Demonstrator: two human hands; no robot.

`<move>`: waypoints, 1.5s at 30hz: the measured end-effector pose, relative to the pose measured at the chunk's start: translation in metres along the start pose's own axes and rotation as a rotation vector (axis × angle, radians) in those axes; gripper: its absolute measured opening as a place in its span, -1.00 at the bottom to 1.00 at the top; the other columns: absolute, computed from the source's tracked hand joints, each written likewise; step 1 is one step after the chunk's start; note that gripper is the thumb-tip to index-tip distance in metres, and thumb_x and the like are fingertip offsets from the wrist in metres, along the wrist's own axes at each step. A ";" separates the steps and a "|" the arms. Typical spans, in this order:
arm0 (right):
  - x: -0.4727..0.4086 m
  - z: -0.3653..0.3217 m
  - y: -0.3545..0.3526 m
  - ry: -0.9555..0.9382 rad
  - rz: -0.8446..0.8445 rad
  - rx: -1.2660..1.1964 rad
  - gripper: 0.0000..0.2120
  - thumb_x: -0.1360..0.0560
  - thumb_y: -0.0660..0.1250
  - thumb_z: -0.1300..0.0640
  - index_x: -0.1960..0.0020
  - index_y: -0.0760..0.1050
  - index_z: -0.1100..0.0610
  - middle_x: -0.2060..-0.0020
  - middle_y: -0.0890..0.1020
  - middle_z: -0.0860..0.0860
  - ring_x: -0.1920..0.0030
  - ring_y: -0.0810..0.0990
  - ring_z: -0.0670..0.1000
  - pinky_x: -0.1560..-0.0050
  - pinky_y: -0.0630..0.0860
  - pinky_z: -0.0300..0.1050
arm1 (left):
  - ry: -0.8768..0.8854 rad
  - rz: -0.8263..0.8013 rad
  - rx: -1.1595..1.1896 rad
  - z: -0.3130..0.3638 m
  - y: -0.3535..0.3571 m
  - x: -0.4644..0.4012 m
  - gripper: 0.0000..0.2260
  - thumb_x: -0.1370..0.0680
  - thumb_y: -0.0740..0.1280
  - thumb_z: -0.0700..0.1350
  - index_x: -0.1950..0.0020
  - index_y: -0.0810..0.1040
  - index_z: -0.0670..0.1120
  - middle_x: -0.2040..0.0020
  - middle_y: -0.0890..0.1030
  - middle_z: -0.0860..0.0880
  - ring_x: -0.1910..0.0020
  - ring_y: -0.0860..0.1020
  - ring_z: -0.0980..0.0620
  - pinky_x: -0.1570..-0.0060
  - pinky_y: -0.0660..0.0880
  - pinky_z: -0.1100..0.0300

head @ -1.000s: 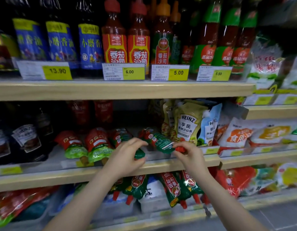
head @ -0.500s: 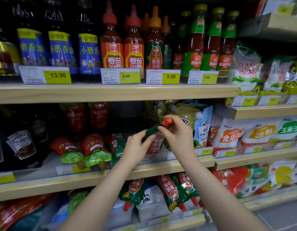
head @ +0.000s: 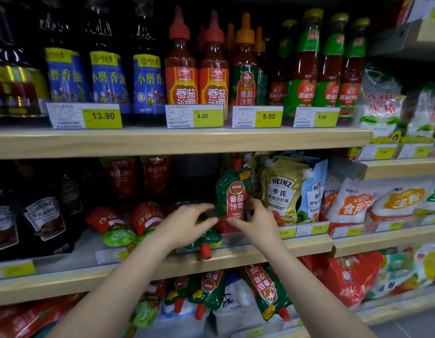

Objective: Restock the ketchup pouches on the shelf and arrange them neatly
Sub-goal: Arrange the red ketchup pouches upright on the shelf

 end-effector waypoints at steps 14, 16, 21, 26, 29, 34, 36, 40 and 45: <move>-0.057 -0.013 0.059 0.107 -0.029 0.105 -0.28 -0.29 0.51 -0.04 -0.28 0.25 0.20 -0.17 0.56 0.19 -0.14 0.55 0.23 -0.05 0.51 0.08 | 0.035 -0.047 -0.192 -0.054 -0.006 0.039 -0.41 -0.45 -0.01 0.43 -0.44 0.19 0.27 -0.49 0.27 0.03 -0.43 0.26 0.03 -0.42 0.16 0.05; -0.069 -0.015 0.066 0.109 -0.020 0.101 -0.24 -0.32 0.50 -0.02 -0.34 0.21 0.23 -0.19 0.54 0.21 -0.17 0.54 0.23 -0.08 0.51 0.10 | 0.046 -0.044 -0.176 -0.054 -0.004 0.039 -0.42 -0.46 0.01 0.41 -0.45 0.20 0.26 -0.48 0.28 0.03 -0.43 0.26 0.04 -0.43 0.15 0.04; -0.089 -0.015 0.078 0.097 0.016 0.111 -0.22 -0.36 0.47 0.00 -0.39 0.16 0.25 -0.23 0.51 0.23 -0.20 0.52 0.24 -0.09 0.48 0.08 | 0.053 -0.031 -0.172 -0.056 -0.002 0.038 -0.47 -0.50 0.06 0.35 -0.45 0.19 0.25 -0.48 0.29 0.03 -0.44 0.25 0.06 -0.43 0.13 0.04; -0.096 -0.011 0.082 0.105 0.026 0.101 -0.24 -0.36 0.46 0.01 -0.39 0.16 0.24 -0.23 0.51 0.23 -0.20 0.51 0.25 -0.08 0.48 0.09 | 0.060 -0.019 -0.170 -0.056 -0.002 0.039 -0.46 -0.50 0.05 0.35 -0.45 0.17 0.25 -0.48 0.28 0.03 -0.43 0.26 0.06 -0.42 0.09 0.10; -0.093 -0.011 0.078 0.115 -0.035 0.102 -0.20 -0.36 0.46 -0.04 -0.39 0.15 0.27 -0.27 0.48 0.24 -0.24 0.48 0.24 -0.14 0.47 0.09 | 0.060 -0.012 -0.173 -0.054 -0.003 0.039 -0.47 -0.50 0.06 0.35 -0.45 0.17 0.25 -0.48 0.28 0.03 -0.43 0.25 0.06 -0.41 0.07 0.12; -0.056 -0.018 0.038 -0.016 -0.089 -0.012 -0.25 -0.33 0.49 -0.03 -0.38 0.26 0.21 -0.29 0.49 0.16 -0.28 0.47 0.16 -0.23 0.42 -0.03 | 0.024 -0.051 -0.188 -0.051 -0.004 0.041 -0.37 -0.42 -0.03 0.44 -0.46 0.14 0.27 -0.50 0.23 0.05 -0.45 0.22 0.07 -0.44 0.04 0.09; -0.029 -0.023 0.019 -0.135 -0.098 -0.027 -0.34 -0.35 0.48 0.01 -0.35 0.33 0.17 -0.26 0.52 0.11 -0.25 0.49 0.08 -0.20 0.42 -0.12 | 0.027 -0.052 -0.176 -0.048 -0.006 0.042 -0.27 -0.34 -0.01 0.51 -0.46 0.15 0.25 -0.50 0.23 0.05 -0.45 0.22 0.06 -0.45 0.06 0.06; 0.024 -0.029 0.008 -0.354 -0.364 0.016 -0.44 -0.42 0.41 0.04 -0.37 0.34 0.03 -0.30 0.46 -0.05 -0.22 0.42 -0.19 -0.27 0.36 -0.33 | 0.068 -0.013 -0.194 -0.042 -0.008 0.048 -0.19 -0.30 0.18 0.50 -0.47 0.21 0.16 -0.49 0.26 0.04 -0.44 0.24 0.09 -0.44 0.13 0.02; 0.048 -0.037 0.030 -0.515 -0.408 0.171 -0.44 -0.41 0.39 0.11 -0.38 0.36 0.00 -0.34 0.44 -0.09 -0.32 0.35 -0.18 -0.32 0.19 -0.39 | 0.070 0.056 -0.183 -0.031 -0.006 0.053 -0.42 -0.45 0.32 0.07 -0.45 0.29 0.04 -0.43 0.38 -0.01 -0.39 0.33 0.08 -0.40 0.22 0.03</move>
Point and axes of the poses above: each hand's wrist, its own x-axis away from the middle knuckle, its own y-axis out of the palm, z = x × y, the point moved 6 cm from there along -x, towards the middle knuckle
